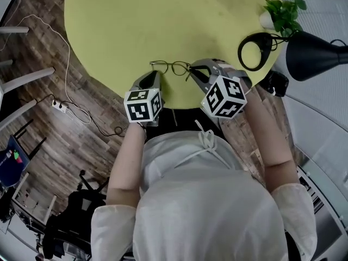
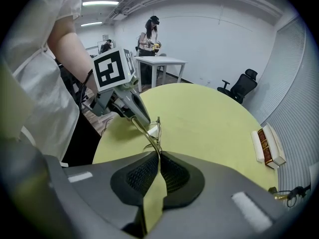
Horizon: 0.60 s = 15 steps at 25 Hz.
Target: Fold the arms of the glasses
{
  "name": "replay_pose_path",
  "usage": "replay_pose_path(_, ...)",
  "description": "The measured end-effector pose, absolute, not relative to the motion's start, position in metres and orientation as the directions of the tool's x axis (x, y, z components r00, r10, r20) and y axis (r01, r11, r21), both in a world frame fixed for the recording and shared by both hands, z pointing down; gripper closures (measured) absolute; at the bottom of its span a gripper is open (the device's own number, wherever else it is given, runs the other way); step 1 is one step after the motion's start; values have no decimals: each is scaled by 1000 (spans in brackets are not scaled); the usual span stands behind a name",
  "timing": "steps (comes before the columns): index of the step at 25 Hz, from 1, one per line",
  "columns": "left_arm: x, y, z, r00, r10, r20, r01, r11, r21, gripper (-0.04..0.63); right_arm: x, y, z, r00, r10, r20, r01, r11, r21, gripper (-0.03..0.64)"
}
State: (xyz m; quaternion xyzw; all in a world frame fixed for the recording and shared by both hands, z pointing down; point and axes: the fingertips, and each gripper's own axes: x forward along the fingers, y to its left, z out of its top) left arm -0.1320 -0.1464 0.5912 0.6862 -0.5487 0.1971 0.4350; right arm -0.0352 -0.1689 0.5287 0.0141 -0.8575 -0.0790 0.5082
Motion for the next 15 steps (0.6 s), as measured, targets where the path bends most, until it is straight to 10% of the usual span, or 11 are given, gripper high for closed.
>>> replay_pose_path(15, -127, -147, 599, 418, -558, 717, -861, 9, 509, 591, -67, -164, 536, -506, -94, 858, 44, 990, 135, 598)
